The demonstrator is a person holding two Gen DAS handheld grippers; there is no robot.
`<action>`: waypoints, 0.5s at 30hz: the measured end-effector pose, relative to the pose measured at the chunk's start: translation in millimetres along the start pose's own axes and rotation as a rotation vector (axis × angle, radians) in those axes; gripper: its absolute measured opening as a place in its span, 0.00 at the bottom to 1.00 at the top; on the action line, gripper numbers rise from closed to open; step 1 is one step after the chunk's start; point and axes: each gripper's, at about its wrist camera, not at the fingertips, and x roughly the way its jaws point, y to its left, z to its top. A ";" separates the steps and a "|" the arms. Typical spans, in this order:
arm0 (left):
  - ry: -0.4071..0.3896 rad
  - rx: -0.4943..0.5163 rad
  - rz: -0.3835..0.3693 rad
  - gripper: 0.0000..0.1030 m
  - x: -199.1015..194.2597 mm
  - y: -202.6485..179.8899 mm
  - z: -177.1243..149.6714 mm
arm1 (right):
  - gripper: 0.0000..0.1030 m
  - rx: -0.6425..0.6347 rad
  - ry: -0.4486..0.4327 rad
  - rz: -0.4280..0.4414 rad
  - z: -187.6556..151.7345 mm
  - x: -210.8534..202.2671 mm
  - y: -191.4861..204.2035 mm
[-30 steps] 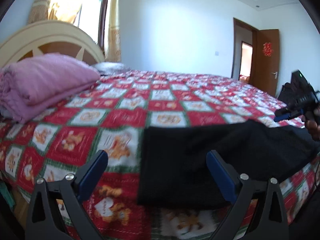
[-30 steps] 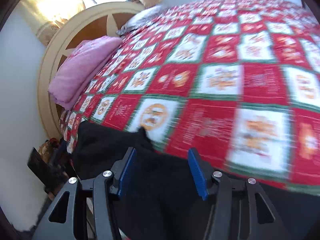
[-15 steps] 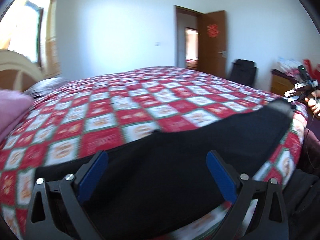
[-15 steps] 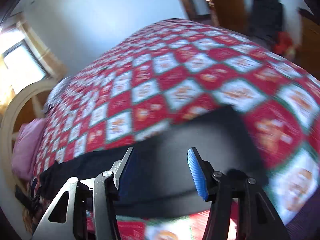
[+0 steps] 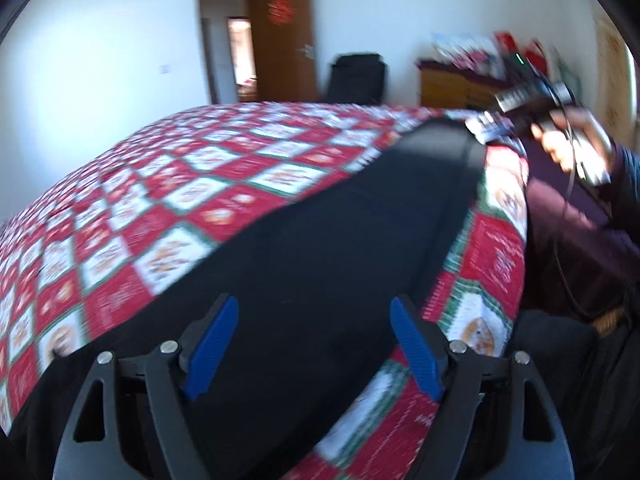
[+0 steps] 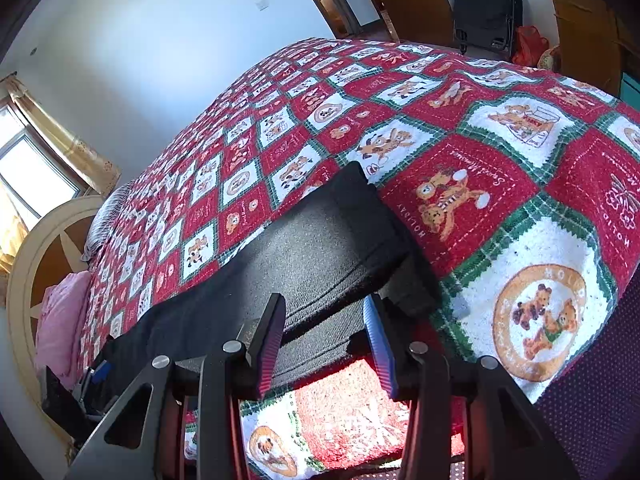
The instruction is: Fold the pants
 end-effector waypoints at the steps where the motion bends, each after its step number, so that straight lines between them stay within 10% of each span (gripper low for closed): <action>1: 0.017 0.025 0.002 0.76 6.0 -7.0 0.3 | 0.42 0.005 -0.005 0.006 -0.7 -0.6 -1.7; 15: 0.130 0.089 0.009 0.55 37.3 -25.7 -8.7 | 0.42 0.004 -0.076 0.058 -3.8 -14.7 -6.5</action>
